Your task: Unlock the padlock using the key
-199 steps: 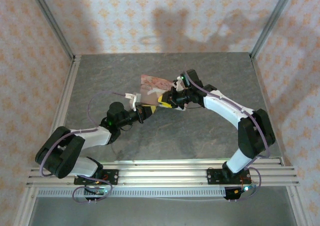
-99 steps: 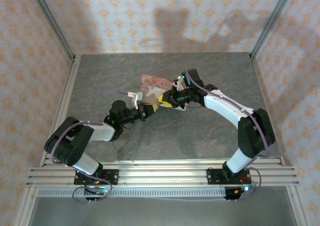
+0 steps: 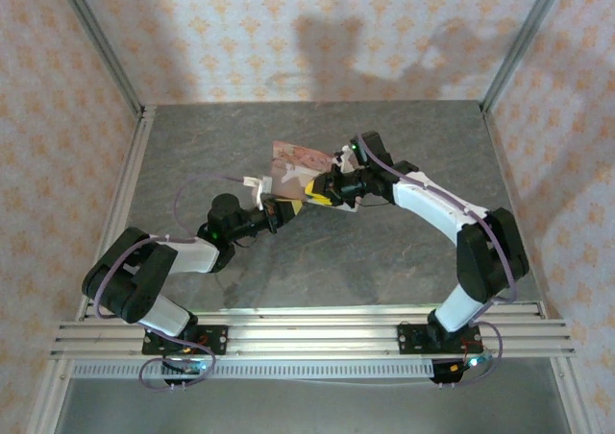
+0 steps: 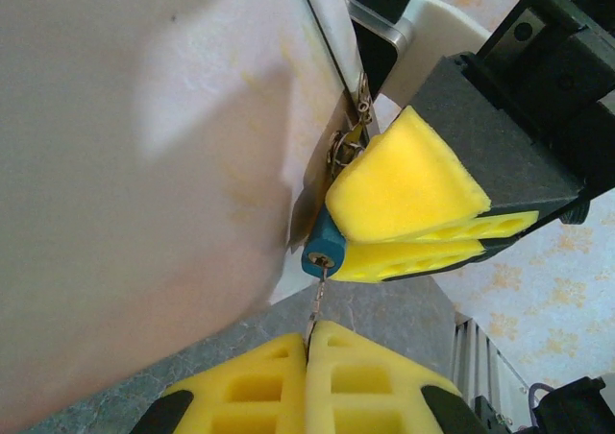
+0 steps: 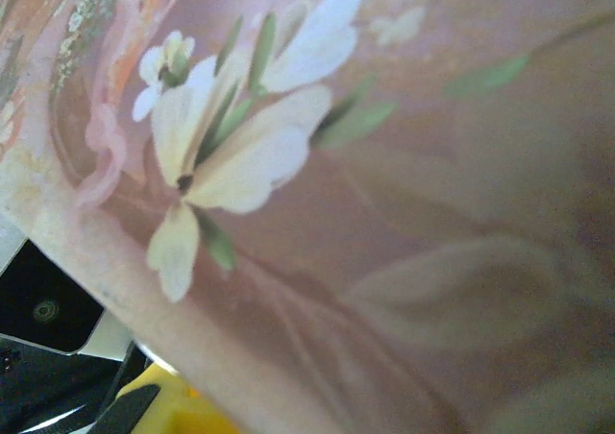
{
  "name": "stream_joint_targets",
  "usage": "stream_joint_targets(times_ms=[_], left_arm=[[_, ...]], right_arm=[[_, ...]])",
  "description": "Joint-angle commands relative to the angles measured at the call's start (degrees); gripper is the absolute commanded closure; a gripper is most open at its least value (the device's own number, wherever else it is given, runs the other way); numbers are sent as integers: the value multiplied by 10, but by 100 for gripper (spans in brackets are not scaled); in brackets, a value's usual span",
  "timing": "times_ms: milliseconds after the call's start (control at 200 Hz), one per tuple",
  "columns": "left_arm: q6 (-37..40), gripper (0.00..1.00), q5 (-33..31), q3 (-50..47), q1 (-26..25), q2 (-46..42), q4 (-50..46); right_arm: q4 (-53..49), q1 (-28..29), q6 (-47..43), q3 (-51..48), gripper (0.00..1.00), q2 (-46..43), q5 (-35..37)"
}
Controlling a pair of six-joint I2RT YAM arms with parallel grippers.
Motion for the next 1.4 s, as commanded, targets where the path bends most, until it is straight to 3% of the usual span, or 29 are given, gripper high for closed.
stream_joint_targets(times_ms=[0, 986, 1396], left_arm=[[14, 100, 17, 3, 5, -12, 15], [38, 100, 25, 43, 3, 0, -20], [28, 100, 3, 66, -31, 24, -12]], right_arm=[[49, -5, 3, 17, 100, 5, -21], [15, -5, -22, 19, 100, 11, -76], [6, 1, -33, 19, 100, 17, -82]])
